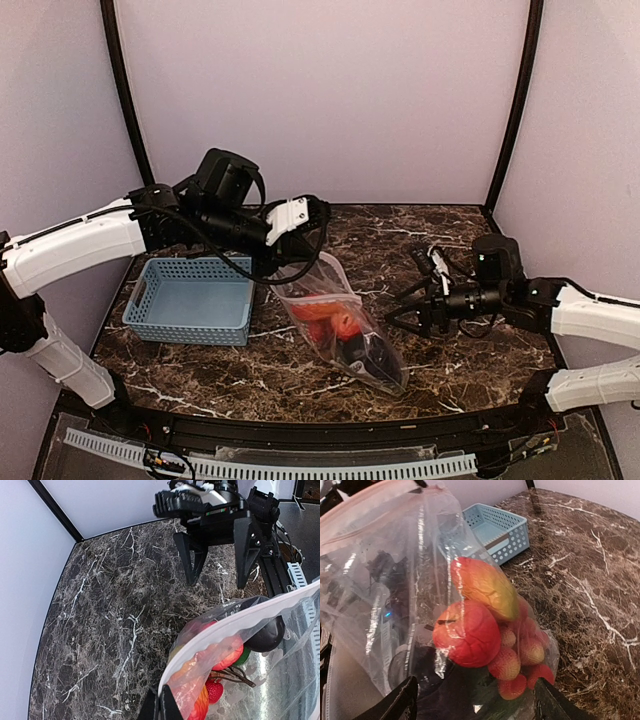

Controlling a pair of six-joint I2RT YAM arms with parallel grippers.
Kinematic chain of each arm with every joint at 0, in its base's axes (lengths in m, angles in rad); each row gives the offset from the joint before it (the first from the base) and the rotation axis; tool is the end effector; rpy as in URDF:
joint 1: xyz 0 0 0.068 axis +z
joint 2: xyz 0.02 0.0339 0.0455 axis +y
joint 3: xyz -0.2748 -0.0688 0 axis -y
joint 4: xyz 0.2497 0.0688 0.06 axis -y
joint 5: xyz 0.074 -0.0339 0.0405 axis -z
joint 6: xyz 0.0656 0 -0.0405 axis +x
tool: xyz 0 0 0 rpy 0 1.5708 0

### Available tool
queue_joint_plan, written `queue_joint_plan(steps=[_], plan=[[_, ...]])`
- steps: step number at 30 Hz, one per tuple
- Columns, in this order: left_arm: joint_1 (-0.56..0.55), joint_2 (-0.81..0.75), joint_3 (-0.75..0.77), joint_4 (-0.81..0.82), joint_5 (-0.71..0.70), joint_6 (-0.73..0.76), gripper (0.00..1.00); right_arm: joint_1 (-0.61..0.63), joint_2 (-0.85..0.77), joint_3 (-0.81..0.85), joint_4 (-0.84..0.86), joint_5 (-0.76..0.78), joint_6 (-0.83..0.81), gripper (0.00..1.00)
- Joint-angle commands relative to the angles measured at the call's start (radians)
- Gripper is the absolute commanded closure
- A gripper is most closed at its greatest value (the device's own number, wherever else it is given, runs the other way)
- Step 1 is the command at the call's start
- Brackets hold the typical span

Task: Open the zip-top bag and remove the fake food

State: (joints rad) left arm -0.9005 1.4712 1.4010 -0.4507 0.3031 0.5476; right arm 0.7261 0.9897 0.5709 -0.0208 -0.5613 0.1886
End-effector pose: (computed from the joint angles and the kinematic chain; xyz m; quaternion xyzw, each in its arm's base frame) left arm 0.2111 -0.2978 0.3613 0.6233 0.5907 -0.2156 0.4648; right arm 0.1555 0.1847 0.2413 -0.3585 0.7427 0.4372 0.3588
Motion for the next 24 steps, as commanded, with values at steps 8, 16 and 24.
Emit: queue_joint_plan(steps=[8,16,24], plan=[[0.004,-0.047,-0.061,-0.013,0.043,0.034,0.99,0.007,0.177,0.09,0.058,-0.026,0.099,0.19],[0.003,-0.04,-0.061,-0.006,0.048,0.04,0.99,0.031,0.302,0.166,0.039,-0.064,0.108,0.22],[0.004,-0.043,-0.066,0.003,0.042,0.044,0.99,0.08,0.384,0.216,0.001,-0.089,0.082,0.37]])
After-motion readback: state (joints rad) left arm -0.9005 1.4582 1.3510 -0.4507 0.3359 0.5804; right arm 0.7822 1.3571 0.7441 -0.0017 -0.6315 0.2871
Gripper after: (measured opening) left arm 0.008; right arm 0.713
